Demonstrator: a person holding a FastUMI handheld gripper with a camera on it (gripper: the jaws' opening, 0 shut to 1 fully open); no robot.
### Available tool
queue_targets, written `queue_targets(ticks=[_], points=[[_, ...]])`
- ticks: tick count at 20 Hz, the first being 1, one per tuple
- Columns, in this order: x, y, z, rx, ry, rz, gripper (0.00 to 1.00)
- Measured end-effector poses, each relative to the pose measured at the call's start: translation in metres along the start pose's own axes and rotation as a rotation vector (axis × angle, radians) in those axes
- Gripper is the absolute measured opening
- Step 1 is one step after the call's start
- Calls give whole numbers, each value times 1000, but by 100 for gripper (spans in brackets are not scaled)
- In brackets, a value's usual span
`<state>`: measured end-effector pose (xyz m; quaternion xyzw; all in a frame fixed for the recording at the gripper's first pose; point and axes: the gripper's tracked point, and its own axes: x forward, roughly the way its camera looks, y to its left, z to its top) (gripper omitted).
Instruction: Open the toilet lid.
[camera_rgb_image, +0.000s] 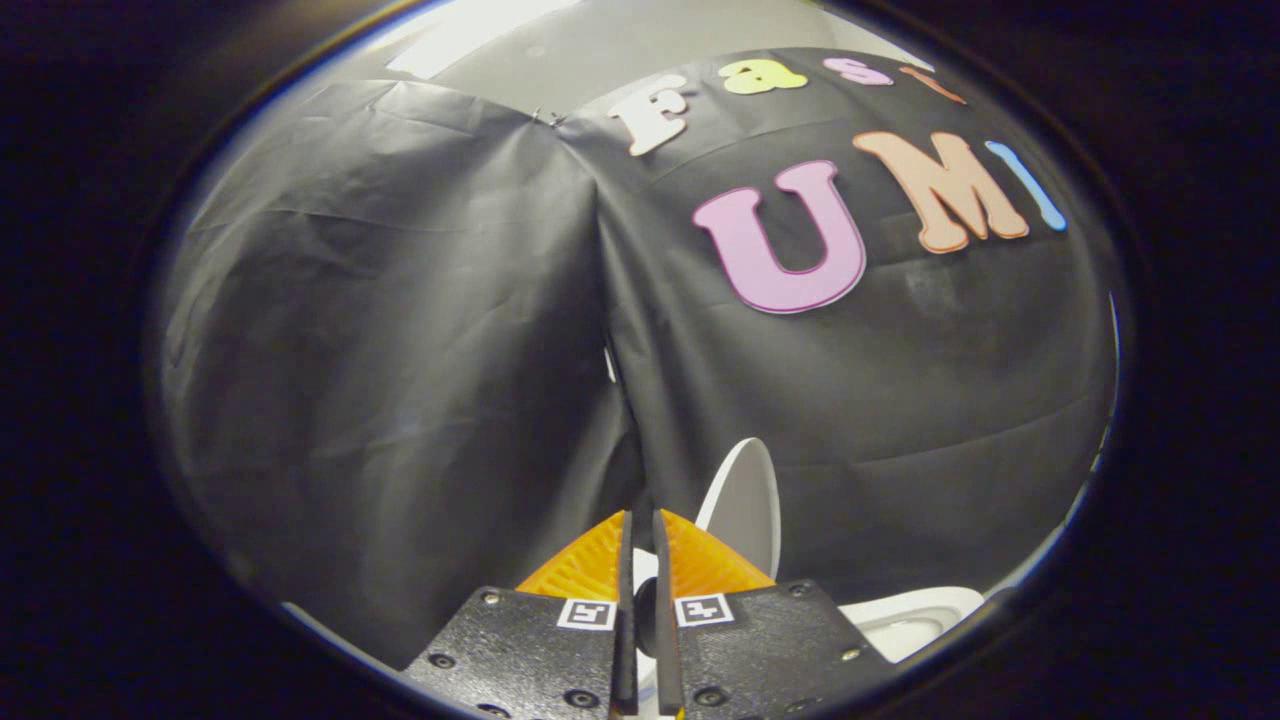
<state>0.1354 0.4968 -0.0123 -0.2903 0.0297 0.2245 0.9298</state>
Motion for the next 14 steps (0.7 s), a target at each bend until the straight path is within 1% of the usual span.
queue_targets(ticks=[3,6,10,14], points=[[19,25,-2,-30,36,47,7],[34,53,-16,-64,71,102,8],[48,74,-23,-51,82,146,8],[56,83,-27,-37,92,167,8]])
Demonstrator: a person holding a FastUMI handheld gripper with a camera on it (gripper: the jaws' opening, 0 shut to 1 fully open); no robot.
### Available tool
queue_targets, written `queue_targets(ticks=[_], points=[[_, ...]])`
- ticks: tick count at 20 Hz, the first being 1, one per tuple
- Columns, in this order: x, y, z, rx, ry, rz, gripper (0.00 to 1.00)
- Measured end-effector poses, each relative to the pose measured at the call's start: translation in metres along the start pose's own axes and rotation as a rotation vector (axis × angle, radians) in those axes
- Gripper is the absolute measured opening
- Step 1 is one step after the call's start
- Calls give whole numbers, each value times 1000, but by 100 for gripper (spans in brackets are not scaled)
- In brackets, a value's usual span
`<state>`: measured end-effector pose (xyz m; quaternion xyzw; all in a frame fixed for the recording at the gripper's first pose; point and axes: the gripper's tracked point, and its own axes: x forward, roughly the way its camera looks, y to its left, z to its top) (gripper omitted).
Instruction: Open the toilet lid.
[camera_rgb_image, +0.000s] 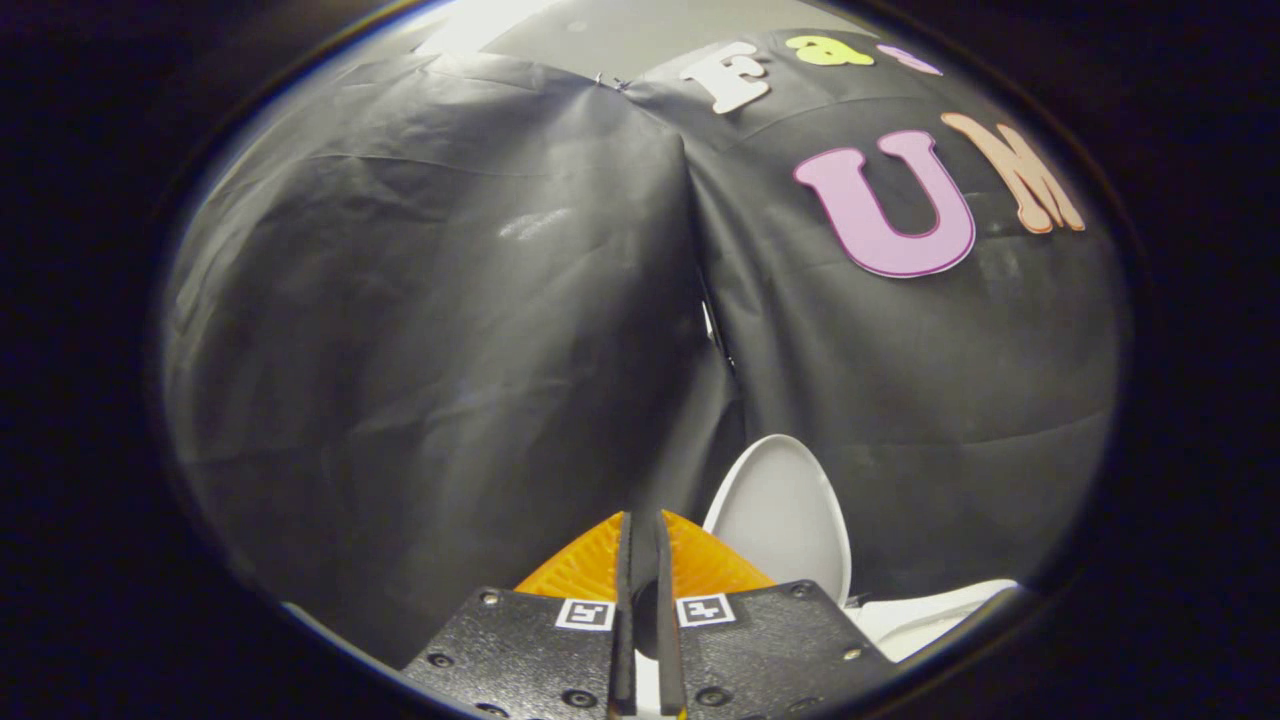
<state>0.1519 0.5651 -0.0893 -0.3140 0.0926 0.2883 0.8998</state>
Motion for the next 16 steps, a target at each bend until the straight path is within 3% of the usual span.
queue_targets(ticks=[7,12,16], points=[[5,-2,-7,-2,30,27,16],[6,1,-5,-6,34,-42,51],[-9,-7,41,-10,-84,-18,79]])
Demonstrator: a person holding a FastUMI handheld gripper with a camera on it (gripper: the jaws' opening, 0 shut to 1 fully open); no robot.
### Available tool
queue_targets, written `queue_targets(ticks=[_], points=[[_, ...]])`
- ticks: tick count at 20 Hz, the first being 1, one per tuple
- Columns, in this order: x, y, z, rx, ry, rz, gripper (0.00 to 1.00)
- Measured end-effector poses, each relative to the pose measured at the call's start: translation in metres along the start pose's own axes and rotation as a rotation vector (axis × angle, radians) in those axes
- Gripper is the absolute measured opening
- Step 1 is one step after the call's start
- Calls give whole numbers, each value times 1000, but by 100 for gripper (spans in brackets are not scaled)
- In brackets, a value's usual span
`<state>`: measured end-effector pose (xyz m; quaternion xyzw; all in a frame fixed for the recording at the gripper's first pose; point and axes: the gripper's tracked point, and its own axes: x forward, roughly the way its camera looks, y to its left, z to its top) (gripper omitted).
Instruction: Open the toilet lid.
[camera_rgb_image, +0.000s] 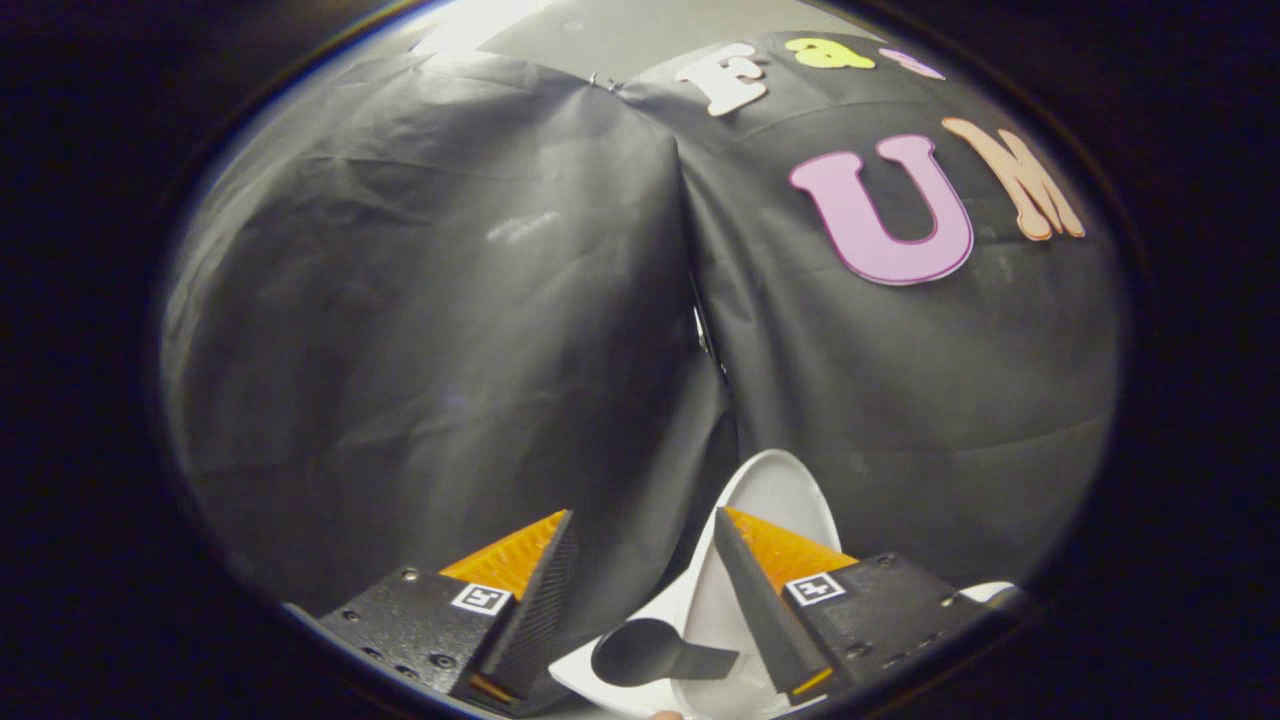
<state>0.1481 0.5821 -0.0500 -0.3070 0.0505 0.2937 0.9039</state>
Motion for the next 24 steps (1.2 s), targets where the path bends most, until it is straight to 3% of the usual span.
queue_targets(ticks=[1,5,10,18,24], points=[[-4,0,11,-7,-21,1,85],[-25,-20,41,-62,-76,-52,85],[-70,-70,65,-81,-112,-200,86],[-164,-174,57,-68,-100,-461,86],[-218,-232,42,-52,-100,-529,86]])
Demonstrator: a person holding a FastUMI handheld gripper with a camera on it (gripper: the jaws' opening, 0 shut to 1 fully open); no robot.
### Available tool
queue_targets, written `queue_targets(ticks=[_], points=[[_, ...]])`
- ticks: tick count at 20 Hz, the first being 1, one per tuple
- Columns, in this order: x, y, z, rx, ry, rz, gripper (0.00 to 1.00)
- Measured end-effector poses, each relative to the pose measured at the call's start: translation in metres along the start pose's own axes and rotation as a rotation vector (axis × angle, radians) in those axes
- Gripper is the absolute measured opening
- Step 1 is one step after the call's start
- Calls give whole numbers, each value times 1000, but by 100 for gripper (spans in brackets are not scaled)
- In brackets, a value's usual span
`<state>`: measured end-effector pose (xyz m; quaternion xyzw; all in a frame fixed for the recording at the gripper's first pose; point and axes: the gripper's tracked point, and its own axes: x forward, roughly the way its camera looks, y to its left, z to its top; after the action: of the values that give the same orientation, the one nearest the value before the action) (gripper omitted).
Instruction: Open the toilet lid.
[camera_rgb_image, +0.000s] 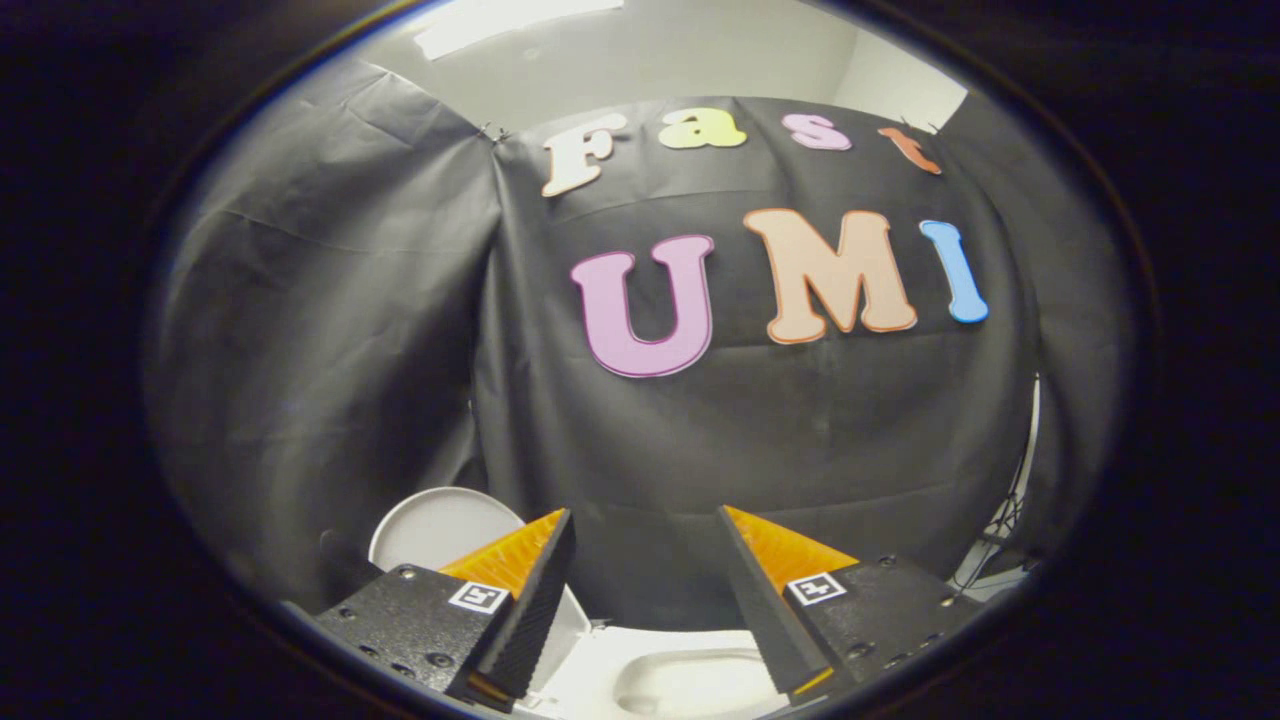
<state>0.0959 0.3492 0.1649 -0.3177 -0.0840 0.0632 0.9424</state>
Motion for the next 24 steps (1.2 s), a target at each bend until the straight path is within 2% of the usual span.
queue_targets(ticks=[5,8,12,15,20,24], points=[[-30,-57,-3,-92,-38,-79,86],[-51,-79,0,-138,-52,-88,86],[-77,-100,3,-95,-86,-38,85],[-92,-132,-4,-63,-91,-90,81],[-118,-170,-18,-50,-70,-161,80],[-141,-184,-32,-40,-51,-174,80]])
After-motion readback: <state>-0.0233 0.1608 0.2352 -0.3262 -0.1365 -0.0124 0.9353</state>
